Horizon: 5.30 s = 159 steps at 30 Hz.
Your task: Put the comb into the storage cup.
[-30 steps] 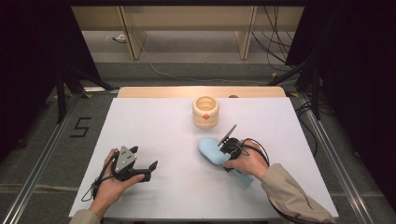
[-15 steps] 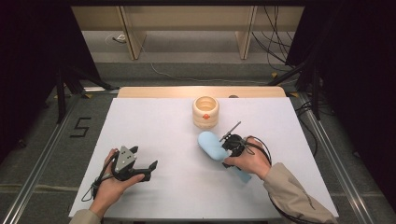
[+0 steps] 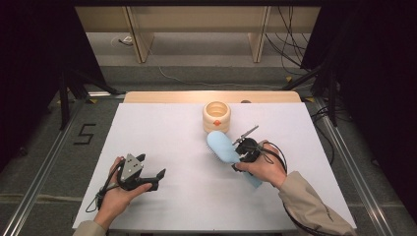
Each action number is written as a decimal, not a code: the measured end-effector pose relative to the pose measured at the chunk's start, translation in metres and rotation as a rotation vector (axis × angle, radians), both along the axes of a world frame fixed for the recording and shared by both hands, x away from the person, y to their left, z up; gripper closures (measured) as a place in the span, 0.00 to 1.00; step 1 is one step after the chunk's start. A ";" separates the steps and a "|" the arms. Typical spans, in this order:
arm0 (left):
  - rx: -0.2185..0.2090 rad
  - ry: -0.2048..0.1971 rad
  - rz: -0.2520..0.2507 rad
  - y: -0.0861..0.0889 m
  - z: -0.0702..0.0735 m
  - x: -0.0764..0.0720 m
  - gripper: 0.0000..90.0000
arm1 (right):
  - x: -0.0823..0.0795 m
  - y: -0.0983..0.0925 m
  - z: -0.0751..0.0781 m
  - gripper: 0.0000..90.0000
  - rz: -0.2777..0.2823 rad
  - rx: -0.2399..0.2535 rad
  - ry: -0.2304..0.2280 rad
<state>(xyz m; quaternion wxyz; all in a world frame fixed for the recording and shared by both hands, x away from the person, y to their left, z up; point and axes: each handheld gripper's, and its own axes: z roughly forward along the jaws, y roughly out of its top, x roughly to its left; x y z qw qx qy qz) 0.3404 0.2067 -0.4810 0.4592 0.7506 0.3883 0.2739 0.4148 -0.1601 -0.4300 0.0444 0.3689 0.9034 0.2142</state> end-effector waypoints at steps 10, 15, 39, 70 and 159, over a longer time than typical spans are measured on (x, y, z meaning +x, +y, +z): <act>-0.005 0.000 -0.003 -0.001 0.000 0.000 0.13 | 0.002 -0.001 0.003 0.78 -0.019 0.068 -0.030; -0.019 0.005 -0.004 -0.001 0.000 0.000 0.13 | 0.003 -0.002 0.003 0.78 -0.009 0.093 -0.048; -0.087 0.028 -0.044 -0.014 0.004 0.001 0.14 | 0.001 0.002 0.003 0.78 0.054 0.209 -0.169; -0.123 0.031 -0.109 -0.043 0.013 0.006 0.14 | -0.004 0.014 0.005 0.78 0.023 0.430 -0.304; -0.238 0.109 -0.219 -0.114 0.010 0.017 0.19 | -0.003 0.057 0.004 0.78 -0.046 0.574 -0.361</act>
